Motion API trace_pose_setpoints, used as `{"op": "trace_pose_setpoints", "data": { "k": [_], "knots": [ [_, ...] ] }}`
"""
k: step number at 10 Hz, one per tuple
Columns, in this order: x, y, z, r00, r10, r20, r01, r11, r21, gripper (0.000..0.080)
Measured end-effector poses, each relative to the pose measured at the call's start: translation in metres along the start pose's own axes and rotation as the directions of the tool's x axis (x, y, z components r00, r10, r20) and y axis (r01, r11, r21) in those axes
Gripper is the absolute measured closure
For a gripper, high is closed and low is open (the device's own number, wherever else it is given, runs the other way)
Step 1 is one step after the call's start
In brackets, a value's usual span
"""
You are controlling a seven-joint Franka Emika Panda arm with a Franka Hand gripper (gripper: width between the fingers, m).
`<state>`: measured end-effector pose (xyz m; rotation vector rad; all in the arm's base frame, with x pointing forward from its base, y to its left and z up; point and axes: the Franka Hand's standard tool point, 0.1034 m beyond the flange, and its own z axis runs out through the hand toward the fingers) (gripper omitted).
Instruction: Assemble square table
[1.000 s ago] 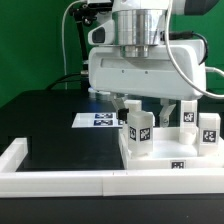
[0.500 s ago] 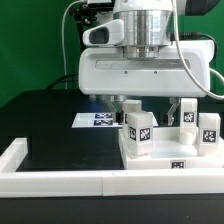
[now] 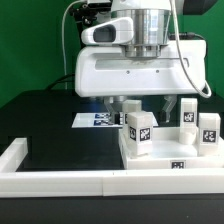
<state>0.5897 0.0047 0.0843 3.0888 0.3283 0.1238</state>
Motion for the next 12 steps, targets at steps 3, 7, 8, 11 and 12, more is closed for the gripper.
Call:
{"op": "trace_pose_setpoints", "data": {
  "k": [3,7,8,11,12],
  "knots": [
    [-0.0001,0.0006,0.0,1.0,-0.028,0.001,0.028,1.0,-0.002,0.0275],
    [0.0001,0.0001,-0.0001,0.998,0.069,-0.001,-0.069,0.998,0.0,0.0507],
    [0.0001,0.0001,0.0,0.985,0.174,-0.001,-0.174,0.985,0.001,0.0507],
    [-0.0005,-0.0002,0.0006,0.853,0.522,-0.011,-0.522,0.853,0.005,0.0507],
    [-0.0007,0.0003,0.0008,0.811,0.585,-0.009,-0.585,0.811,0.015,0.0507]
  ]
}}
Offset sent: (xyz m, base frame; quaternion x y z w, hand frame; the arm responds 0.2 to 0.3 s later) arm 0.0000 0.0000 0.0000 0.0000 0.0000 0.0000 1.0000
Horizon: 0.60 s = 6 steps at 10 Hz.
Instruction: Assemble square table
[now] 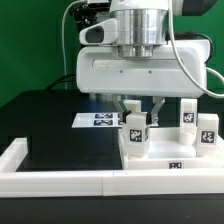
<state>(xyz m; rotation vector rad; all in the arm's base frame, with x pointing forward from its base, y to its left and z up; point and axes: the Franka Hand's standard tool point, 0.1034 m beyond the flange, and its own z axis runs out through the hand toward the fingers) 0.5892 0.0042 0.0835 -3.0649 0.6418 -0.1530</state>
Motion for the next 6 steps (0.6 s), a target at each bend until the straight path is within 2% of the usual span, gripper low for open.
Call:
{"op": "trace_pose_setpoints", "data": {
  "k": [2,3,6],
  "knots": [
    [-0.0024,-0.0041,0.0006,0.962,0.272,0.002,-0.272,0.962,0.001,0.0507],
    [-0.0039,-0.0054,0.001,0.897,0.443,0.001,-0.443,0.897,-0.006,0.0507],
    [-0.0034,-0.0057,0.0012,0.785,0.62,-0.002,-0.62,0.785,-0.01,0.0507]
  ]
}}
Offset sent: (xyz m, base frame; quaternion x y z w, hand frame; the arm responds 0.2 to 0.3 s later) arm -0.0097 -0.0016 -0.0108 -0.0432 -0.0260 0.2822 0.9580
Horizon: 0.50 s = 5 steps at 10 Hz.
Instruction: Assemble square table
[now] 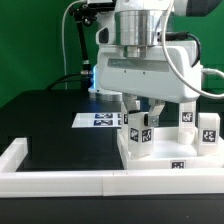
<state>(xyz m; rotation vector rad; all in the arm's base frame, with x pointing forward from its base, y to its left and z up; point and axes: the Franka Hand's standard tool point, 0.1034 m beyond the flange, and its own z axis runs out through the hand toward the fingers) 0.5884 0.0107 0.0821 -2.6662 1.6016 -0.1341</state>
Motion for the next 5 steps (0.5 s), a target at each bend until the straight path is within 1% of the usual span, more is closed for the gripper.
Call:
{"op": "trace_pose_setpoints", "data": {
  "k": [3,4,5],
  "knots": [
    [0.0,0.0,0.0001,0.994,0.111,0.006,-0.111,0.994,0.005,0.0507],
    [-0.0005,0.0,0.0003,0.997,0.083,0.007,-0.083,0.997,0.005,0.0507],
    [-0.0003,0.0,0.0003,0.999,0.053,0.006,-0.053,0.999,0.005,0.0325]
  ]
}}
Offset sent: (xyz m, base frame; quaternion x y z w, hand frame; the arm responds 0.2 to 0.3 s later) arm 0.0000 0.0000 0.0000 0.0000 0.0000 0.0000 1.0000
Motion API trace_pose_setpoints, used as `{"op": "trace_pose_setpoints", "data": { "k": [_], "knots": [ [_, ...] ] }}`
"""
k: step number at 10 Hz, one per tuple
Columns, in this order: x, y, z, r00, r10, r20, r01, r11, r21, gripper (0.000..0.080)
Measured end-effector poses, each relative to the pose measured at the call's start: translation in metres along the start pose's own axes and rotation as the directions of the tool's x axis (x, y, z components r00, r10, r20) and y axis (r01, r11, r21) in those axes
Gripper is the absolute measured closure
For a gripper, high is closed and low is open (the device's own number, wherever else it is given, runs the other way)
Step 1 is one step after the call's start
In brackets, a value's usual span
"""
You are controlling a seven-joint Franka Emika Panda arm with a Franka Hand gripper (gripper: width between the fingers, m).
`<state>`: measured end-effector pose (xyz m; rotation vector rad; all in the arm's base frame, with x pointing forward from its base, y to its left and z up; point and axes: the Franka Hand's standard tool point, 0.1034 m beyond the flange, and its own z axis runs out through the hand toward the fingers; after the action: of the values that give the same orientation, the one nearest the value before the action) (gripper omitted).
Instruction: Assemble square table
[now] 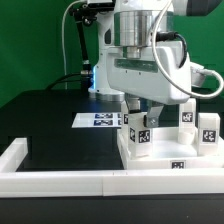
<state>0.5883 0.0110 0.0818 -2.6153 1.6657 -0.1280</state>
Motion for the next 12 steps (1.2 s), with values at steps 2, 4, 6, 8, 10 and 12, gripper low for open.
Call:
{"op": "trace_pose_setpoints", "data": {
  "k": [2,4,6,8,10,12],
  "knots": [
    [0.0005,0.0,-0.0001,0.997,-0.082,-0.001,0.082,0.997,0.0,0.0211],
    [-0.0019,-0.0009,0.0001,0.971,-0.24,-0.001,0.24,0.971,-0.001,0.0153],
    [-0.0026,-0.0012,0.0004,0.908,-0.419,-0.003,0.419,0.908,0.0,0.015],
    [-0.0005,-0.0002,0.0004,0.795,-0.606,-0.003,0.606,0.795,-0.001,0.015],
    [0.0018,0.0009,0.0005,0.694,-0.72,-0.002,0.72,0.694,-0.003,0.015],
    [0.0014,0.0,0.0,0.566,-0.825,-0.003,0.825,0.566,-0.01,0.015]
  ]
}}
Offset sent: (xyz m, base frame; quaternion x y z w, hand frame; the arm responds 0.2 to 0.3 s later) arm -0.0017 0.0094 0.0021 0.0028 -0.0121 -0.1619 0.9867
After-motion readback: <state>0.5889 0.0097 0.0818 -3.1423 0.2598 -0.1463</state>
